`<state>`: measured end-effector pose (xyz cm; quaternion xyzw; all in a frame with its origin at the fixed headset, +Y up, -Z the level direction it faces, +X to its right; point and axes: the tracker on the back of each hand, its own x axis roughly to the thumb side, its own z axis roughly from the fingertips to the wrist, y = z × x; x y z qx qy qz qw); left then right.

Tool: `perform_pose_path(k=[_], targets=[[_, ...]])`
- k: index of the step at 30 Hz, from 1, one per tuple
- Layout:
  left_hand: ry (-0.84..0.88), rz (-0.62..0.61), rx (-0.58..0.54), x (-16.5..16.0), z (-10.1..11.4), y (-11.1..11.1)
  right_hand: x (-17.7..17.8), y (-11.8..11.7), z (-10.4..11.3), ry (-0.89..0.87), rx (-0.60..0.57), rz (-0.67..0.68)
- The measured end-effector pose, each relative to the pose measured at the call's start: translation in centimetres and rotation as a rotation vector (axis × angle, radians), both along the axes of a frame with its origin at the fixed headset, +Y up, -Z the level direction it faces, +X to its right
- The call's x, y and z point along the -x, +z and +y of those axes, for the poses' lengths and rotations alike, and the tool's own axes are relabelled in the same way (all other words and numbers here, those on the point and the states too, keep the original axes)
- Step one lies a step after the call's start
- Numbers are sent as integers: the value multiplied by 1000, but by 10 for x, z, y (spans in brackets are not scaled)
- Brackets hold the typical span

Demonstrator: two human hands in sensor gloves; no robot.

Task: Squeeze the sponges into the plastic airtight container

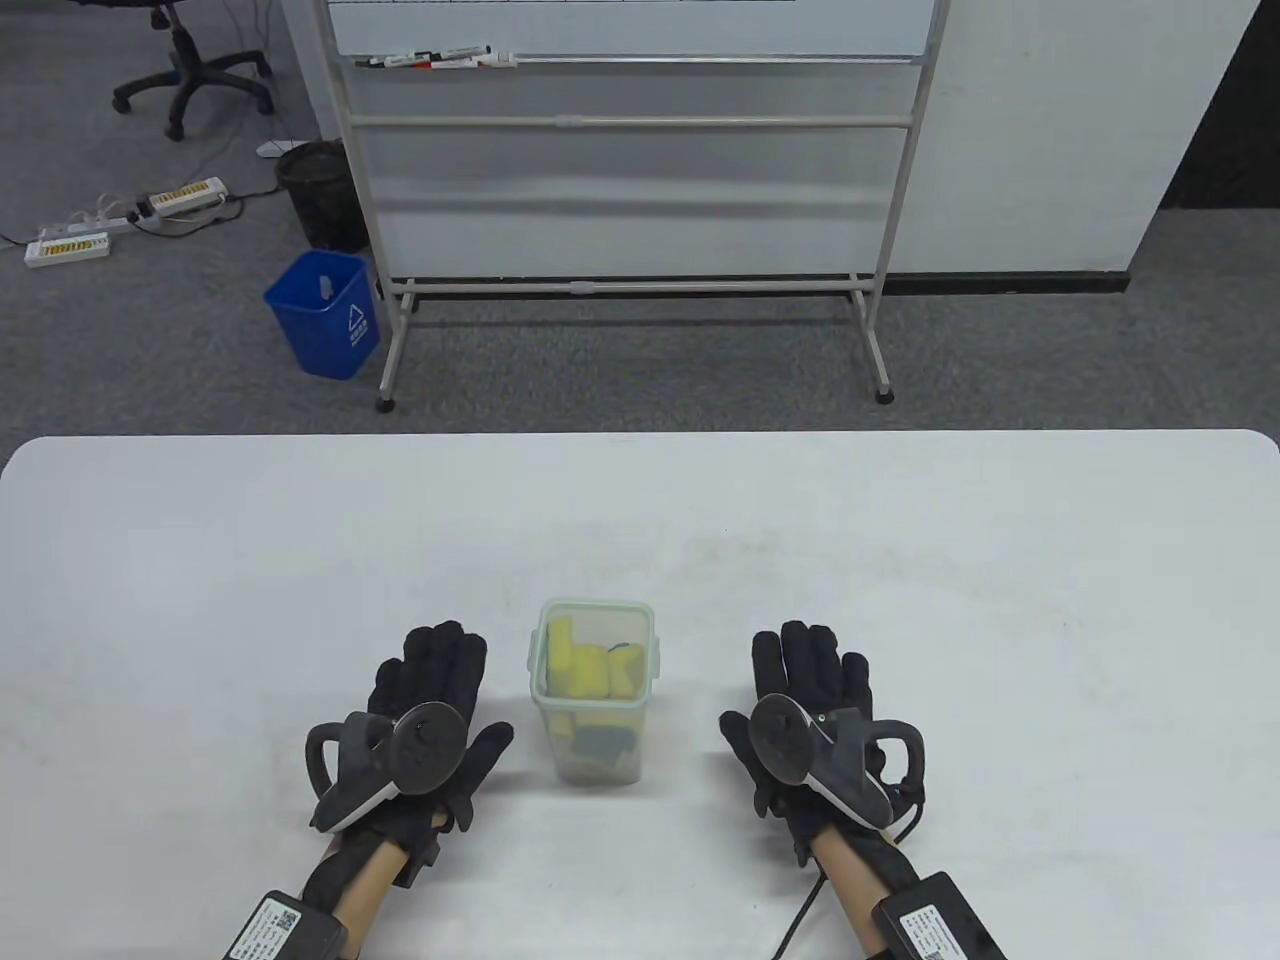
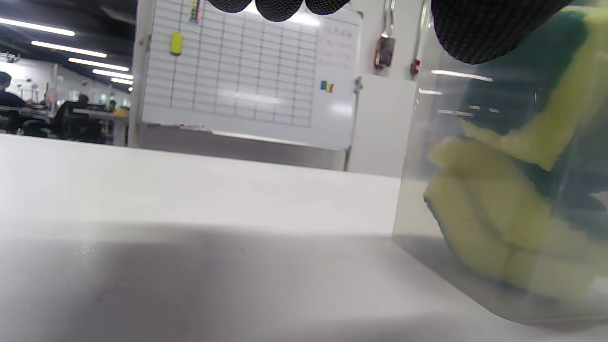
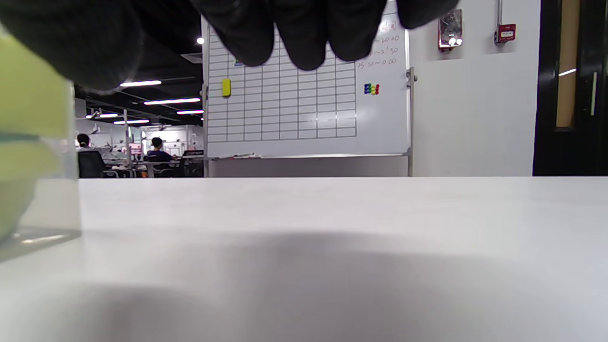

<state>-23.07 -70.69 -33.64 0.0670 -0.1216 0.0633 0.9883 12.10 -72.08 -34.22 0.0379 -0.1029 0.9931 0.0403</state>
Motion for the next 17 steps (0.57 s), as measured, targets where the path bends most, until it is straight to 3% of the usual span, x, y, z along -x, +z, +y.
perform_pose_path(k=[17], targets=[[-24, 4, -6, -1, -2, 0, 3, 2, 1, 8, 23, -2]])
